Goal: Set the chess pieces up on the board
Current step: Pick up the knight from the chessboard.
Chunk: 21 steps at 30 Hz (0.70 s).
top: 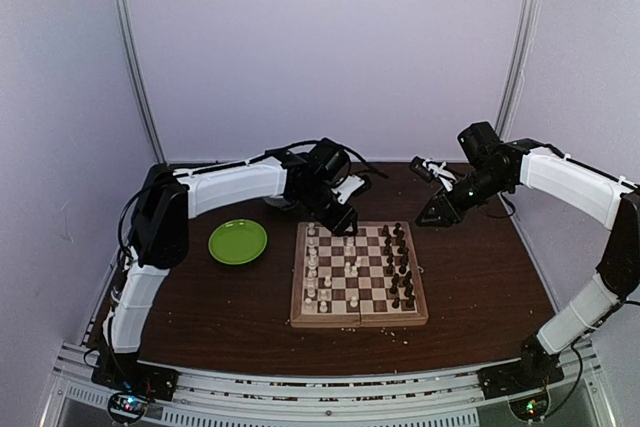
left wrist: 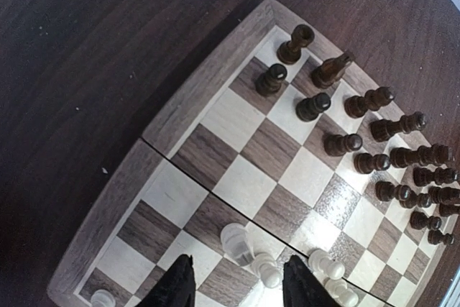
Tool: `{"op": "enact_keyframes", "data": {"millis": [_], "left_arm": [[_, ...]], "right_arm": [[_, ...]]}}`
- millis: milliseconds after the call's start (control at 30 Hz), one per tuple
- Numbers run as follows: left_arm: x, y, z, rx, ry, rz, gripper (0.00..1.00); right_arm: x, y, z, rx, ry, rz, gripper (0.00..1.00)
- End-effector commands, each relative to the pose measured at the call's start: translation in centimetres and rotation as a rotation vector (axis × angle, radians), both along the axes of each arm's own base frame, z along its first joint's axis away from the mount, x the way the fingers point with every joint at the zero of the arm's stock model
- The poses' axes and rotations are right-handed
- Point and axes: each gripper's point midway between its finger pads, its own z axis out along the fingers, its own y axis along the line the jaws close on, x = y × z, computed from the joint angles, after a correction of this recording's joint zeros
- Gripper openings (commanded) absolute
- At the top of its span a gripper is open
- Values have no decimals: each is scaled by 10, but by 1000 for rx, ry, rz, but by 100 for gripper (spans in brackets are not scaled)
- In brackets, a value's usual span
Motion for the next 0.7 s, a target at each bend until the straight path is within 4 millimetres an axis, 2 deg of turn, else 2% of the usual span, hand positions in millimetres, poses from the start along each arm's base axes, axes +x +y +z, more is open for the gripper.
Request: {"op": "enact_keyframes", "data": {"millis": [0,167,400,500,667], "left_arm": [[4,-13,2,-54,29,20,43],[4,-15,-13,-38,48,33,36],[6,-15,-12,-39,41,34,13],[9,-13,-2,-41,9,36,6],[18,5,34,-21,-93,45,3]], "right_arm": [[3,2,8,10,-16,7,36],[3,2,8,9,-15,8,36],[3,2,8,8,-16,10,35],[3,1,8,8,-17,9,36],[2,2,8,8,-17,10,36]]}}
